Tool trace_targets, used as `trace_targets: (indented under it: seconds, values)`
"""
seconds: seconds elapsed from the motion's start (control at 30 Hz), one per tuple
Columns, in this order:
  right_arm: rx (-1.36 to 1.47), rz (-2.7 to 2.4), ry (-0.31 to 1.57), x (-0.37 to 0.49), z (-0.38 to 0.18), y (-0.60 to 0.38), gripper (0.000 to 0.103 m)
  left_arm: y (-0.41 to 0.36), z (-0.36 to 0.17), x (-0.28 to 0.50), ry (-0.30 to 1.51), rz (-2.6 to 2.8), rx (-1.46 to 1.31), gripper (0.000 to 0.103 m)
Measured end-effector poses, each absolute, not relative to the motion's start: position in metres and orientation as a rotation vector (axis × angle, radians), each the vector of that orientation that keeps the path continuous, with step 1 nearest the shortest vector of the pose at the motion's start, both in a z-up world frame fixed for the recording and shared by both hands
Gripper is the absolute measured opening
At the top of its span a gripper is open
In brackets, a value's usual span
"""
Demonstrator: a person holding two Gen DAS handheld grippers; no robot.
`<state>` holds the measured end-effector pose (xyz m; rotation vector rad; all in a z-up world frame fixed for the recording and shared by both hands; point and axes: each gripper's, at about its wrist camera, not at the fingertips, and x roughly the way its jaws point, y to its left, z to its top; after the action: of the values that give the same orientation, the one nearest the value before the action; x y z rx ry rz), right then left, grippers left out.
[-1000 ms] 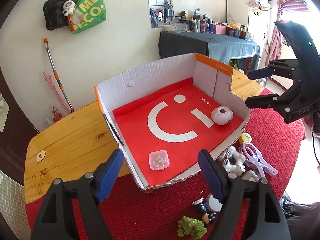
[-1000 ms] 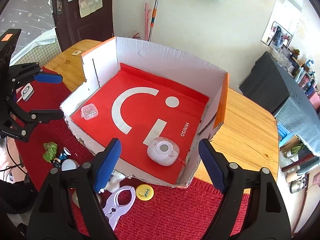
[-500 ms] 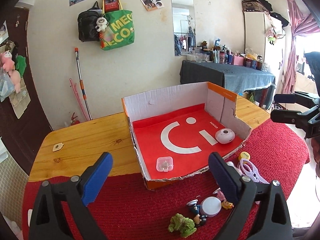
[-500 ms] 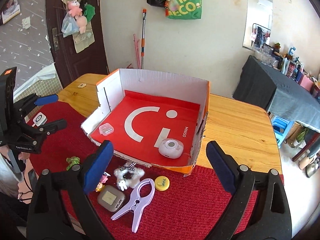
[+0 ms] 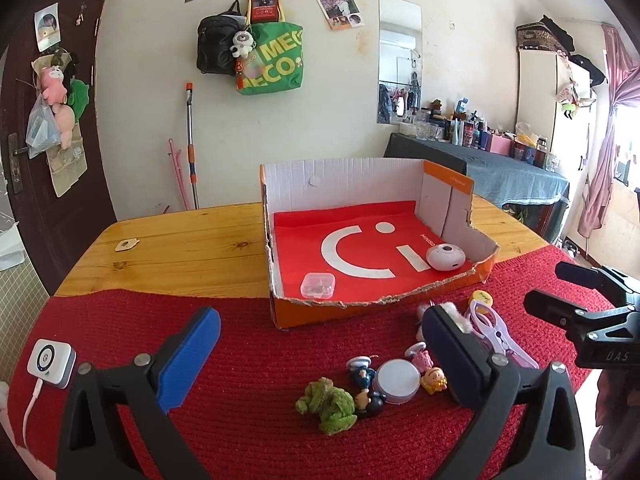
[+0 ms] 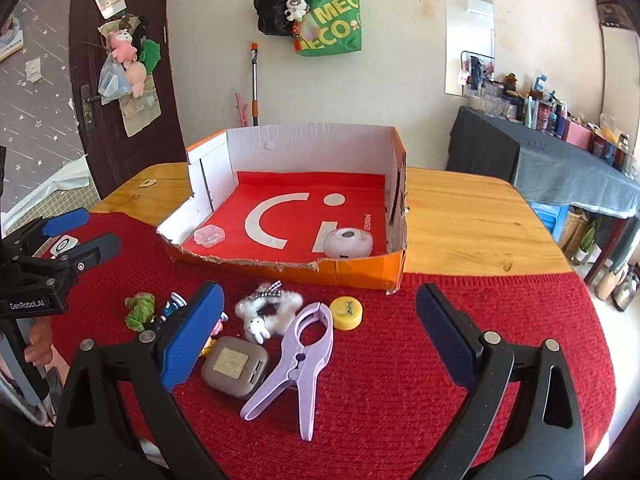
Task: Organize objects
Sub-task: 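Withdraw both tools from the box back toward the remaining items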
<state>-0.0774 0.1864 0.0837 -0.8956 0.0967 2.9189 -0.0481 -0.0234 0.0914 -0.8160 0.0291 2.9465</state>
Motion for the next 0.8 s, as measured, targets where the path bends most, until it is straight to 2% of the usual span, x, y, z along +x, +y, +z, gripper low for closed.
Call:
trace_targets:
  seconds: [0.1,0.4,0.8]
  values:
    - [-0.894,2.902,0.119,-0.072,0.069,0.183,0.098,-0.022,0.077,-0.046,0.031,2.947,-0.863,0.103]
    - [-0.940,2.825,0.073,-0.061,0.034,0.175,0.098,-0.022,0.034,-0.045,-0.115,2.870,-1.046,0.103]
    - [-0.961,2.799,0.076,-0.051,0.021,0.175,0.098,-0.026,0.025,-0.045,-0.132,2.864,-1.095,0.103]
